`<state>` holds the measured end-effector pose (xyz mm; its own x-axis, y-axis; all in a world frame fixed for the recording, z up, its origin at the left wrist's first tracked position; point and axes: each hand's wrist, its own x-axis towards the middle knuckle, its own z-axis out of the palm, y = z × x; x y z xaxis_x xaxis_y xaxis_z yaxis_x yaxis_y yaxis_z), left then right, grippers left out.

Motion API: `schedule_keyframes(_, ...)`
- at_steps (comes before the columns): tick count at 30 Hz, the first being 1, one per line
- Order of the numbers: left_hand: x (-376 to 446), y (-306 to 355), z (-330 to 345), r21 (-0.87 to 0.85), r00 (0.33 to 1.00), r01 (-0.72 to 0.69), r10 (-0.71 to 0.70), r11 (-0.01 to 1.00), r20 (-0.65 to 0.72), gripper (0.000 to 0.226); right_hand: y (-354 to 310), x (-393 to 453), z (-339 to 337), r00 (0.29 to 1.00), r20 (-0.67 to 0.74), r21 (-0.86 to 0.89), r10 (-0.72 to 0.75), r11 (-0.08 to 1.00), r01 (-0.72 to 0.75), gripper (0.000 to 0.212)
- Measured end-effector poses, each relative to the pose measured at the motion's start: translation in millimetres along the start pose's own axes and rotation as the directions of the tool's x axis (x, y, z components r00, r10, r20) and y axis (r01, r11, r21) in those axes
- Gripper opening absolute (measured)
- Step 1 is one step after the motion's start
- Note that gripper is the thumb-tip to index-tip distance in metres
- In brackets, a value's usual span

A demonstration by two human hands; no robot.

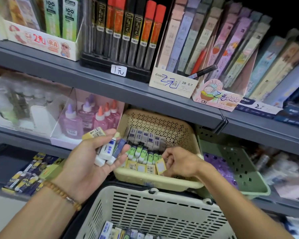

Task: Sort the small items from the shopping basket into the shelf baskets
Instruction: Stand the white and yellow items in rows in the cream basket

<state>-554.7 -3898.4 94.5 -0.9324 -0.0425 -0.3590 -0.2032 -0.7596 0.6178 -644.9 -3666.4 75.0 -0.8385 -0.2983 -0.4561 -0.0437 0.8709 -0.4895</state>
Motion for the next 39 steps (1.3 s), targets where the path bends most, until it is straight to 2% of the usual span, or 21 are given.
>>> schedule_keyframes(2,0,-1,0,0.011,1.0,0.002,-0.003,1.0,0.017,0.029,1,3,3,1.0,-0.002,-0.261,0.027,0.965,-0.027,0.041)
schedule_keyframes(4,-1,-2,1,0.017,0.999,0.006,-0.007,1.0,0.052,0.032,1,3,4,0.999,-0.001,-0.335,0.04,0.942,-0.038,0.046)
schedule_keyframes(9,-5,1,2,-0.013,0.989,0.034,-0.032,0.999,0.141,0.055,1,3,3,1.0,-0.006,-0.166,0.026,0.986,-0.026,0.043)
schedule_keyframes(13,-6,-1,4,0.095,0.985,0.045,-0.06,0.994,0.164,0.053,-1,-3,-2,1.0,-0.017,-0.107,-0.01,0.994,0.008,0.029)
schedule_keyframes(14,-6,-2,4,0.148,0.983,0.041,-0.066,0.988,0.169,0.052,-5,-6,-3,0.997,-0.06,-0.06,-0.044,0.997,0.041,0.025)
schedule_keyframes(16,-6,-5,5,0.24,0.98,0.043,-0.088,0.97,0.178,0.052,-19,-11,-6,0.974,-0.189,0.15,-0.125,0.977,0.154,0.014)
schedule_keyframes(18,-6,-7,4,0.304,0.974,0.071,-0.131,0.95,0.184,0.052,-40,-15,-7,0.944,-0.271,0.339,-0.188,0.9,0.276,0.018)
schedule_keyframes(20,-6,-10,4,0.351,0.965,0.106,-0.181,0.93,0.188,0.052,-59,-17,-7,0.931,-0.242,0.381,-0.274,0.856,0.351,0.022)
schedule_keyframes(22,-6,-11,3,0.372,0.959,0.114,-0.2,0.921,0.202,0.053,-75,-19,-1,0.921,-0.143,0.395,-0.361,0.833,0.388,0.022)
schedule_keyframes(24,-6,-10,3,0.377,0.96,0.104,-0.192,0.921,0.204,0.052,-82,-16,5,0.905,-0.069,0.452,-0.419,0.796,0.403,0.014)
schedule_keyframes(27,-6,-6,4,0.394,0.973,0.078,-0.156,0.916,0.168,0.052,-86,-10,9,0.912,-0.087,0.621,-0.401,0.694,0.364,0.006)
schedule_keyframes(29,-5,-3,3,0.39,0.984,0.039,-0.103,0.92,0.144,0.054,-82,-4,4,0.94,-0.162,0.779,-0.3,0.546,0.308,0.006)
schedule_keyframes(30,-4,-1,1,0.383,0.989,0.014,-0.069,0.924,0.131,0.052,-79,-2,0,0.955,-0.197,0.805,-0.223,0.519,0.287,0.006)
schedule_keyframes(31,-4,1,-1,0.374,0.992,-0.012,-0.034,0.928,0.118,0.048,-73,1,-4,0.963,-0.225,0.779,-0.15,0.566,0.27,0.006)
schedule_keyframes(32,-4,5,-3,0.36,0.995,-0.039,0.003,0.932,0.1,0.044,-67,3,-7,0.968,-0.236,0.71,-0.091,0.664,0.235,0.007)
schedule_keyframes(34,-4,12,-8,0.32,0.995,-0.085,0.066,0.943,0.069,0.039,-57,8,-5,0.98,-0.195,0.561,-0.035,0.816,0.14,0.012)
schedule_keyframes(37,-5,18,-12,0.267,0.993,-0.11,0.096,0.957,0.066,0.044,-56,17,12,0.998,-0.036,0.491,-0.056,0.869,0.067,0.004)
schedule_keyframes(39,-6,19,-12,0.256,0.992,-0.119,0.107,0.959,0.063,0.048,-62,26,25,0.996,0.006,0.47,-0.084,0.88,0.072,0.007)
